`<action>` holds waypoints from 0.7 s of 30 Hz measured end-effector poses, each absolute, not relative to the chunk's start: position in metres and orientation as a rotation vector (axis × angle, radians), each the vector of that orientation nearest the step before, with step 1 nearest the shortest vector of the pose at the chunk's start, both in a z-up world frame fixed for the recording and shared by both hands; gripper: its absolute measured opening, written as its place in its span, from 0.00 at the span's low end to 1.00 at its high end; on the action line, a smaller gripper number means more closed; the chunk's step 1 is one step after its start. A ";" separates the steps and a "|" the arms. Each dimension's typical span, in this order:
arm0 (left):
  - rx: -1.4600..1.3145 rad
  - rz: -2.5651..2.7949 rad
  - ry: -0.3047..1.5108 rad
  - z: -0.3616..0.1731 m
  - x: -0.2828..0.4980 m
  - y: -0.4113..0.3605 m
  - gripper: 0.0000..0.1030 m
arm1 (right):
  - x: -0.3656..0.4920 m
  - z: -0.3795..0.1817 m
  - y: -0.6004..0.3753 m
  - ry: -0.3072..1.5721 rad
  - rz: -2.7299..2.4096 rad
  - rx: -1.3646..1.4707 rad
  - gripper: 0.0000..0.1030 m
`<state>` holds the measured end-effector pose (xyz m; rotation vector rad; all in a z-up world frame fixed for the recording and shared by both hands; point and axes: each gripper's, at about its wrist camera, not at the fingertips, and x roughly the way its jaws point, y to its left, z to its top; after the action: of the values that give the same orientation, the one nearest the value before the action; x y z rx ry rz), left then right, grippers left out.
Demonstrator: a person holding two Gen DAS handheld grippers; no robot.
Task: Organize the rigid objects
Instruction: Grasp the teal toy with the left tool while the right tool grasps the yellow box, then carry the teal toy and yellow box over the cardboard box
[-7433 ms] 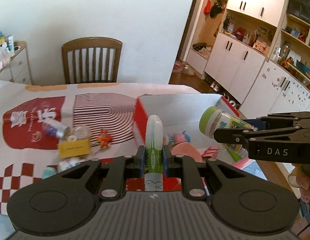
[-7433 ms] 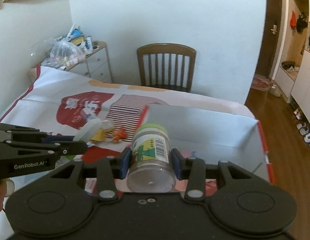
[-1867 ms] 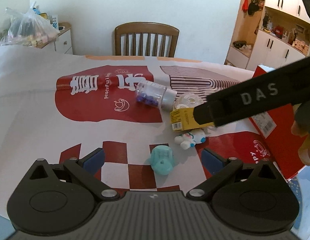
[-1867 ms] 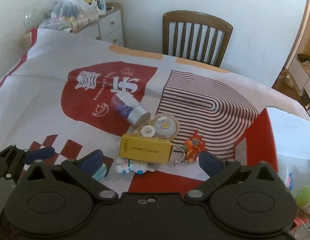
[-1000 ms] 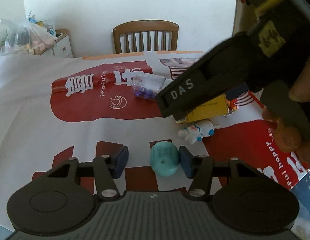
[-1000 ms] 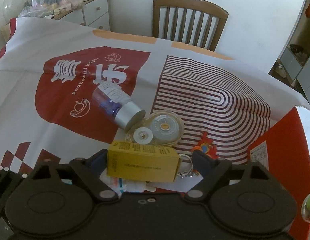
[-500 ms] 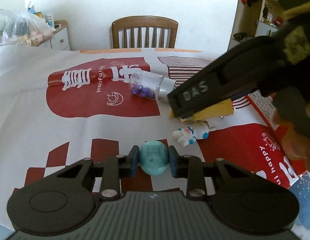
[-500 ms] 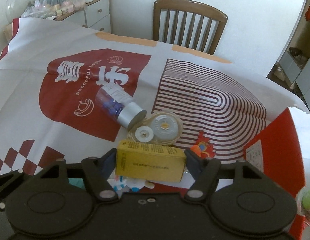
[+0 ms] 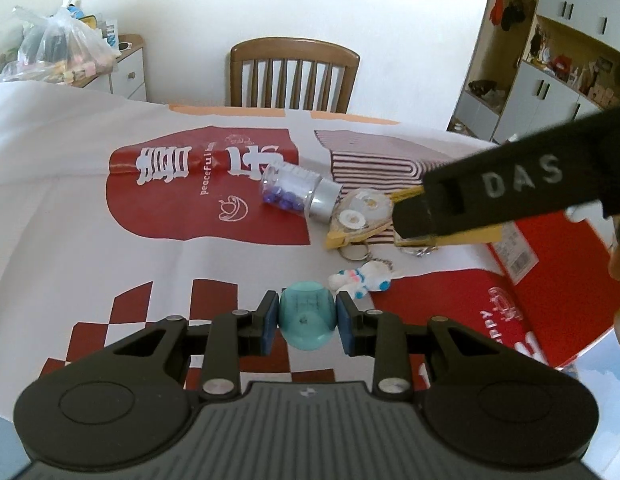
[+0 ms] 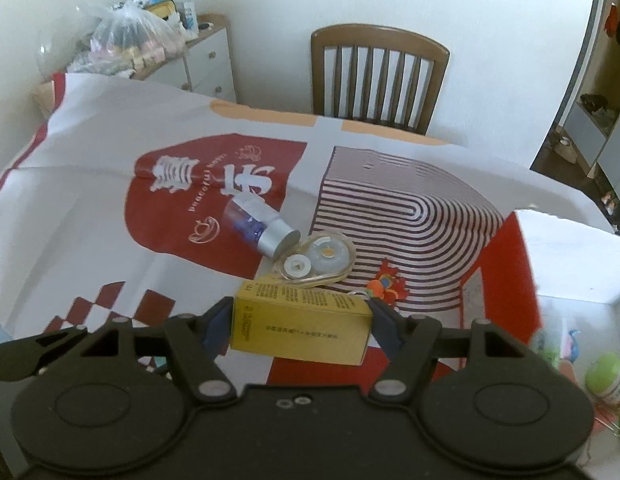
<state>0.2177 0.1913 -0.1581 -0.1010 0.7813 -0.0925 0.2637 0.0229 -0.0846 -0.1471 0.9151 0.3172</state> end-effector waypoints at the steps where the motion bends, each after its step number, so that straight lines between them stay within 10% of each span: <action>1: -0.107 -0.094 0.783 -0.155 0.216 0.191 0.30 | 0.261 -0.081 0.020 0.911 0.318 -0.143 0.69; 21: -0.102 -0.153 0.730 -0.065 0.182 0.140 0.29 | 0.201 -0.011 -0.069 0.793 0.334 -0.072 0.69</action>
<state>0.1818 0.1401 -0.0647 -0.1022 0.7300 -0.1527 0.2005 -0.0692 -0.0112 -0.0715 0.7932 0.3339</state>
